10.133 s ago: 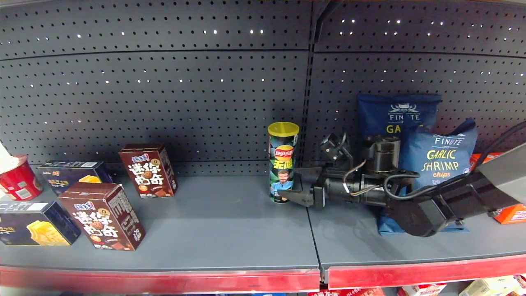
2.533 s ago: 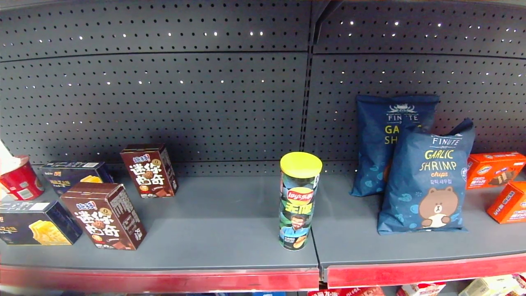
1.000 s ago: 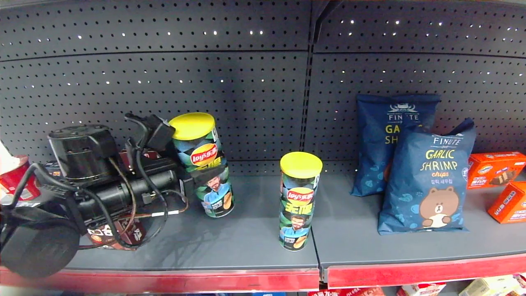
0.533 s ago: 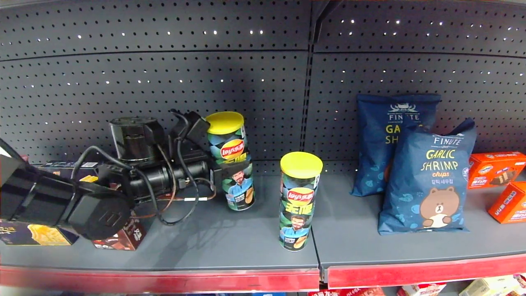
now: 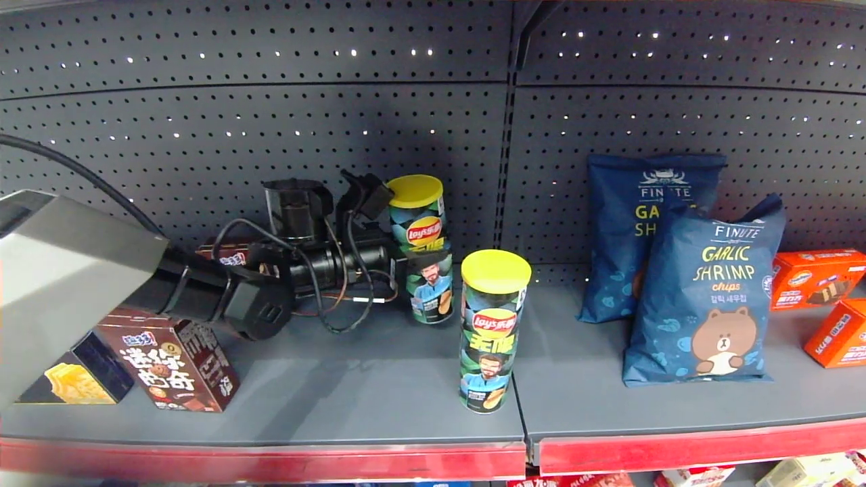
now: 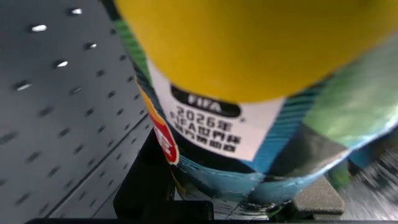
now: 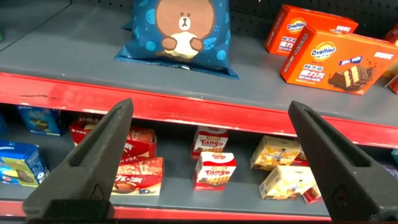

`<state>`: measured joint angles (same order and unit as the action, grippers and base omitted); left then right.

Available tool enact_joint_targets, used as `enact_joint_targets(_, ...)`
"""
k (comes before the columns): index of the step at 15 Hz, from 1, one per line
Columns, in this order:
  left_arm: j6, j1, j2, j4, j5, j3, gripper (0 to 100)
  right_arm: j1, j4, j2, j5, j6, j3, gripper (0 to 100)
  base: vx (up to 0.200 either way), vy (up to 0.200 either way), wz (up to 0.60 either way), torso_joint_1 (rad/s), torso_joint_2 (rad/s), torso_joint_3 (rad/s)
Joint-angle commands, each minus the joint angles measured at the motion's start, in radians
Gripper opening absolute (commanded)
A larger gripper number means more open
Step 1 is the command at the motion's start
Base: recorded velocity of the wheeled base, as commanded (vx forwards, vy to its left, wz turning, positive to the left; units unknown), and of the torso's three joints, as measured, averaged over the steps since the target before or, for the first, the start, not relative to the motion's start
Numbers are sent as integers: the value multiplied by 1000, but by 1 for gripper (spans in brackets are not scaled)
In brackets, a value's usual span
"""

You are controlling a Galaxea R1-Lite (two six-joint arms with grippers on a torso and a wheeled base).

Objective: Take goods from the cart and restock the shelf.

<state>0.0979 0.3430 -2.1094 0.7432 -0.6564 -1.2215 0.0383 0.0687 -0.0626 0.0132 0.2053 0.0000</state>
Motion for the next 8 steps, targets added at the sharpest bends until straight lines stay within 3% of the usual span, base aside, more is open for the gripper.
enact_joint_targets(1, 0, 19, -58, -2, 0, -46, 0, 0, 0, -3, 1, 0, 0, 100, 0, 0, 0, 0, 0, 0)
enact_joint_targets(8, 2, 28, -182, -7, -2, -179, 0, 0, 0, -3, 1, 0, 0, 100, 0, 0, 0, 0, 0, 0)
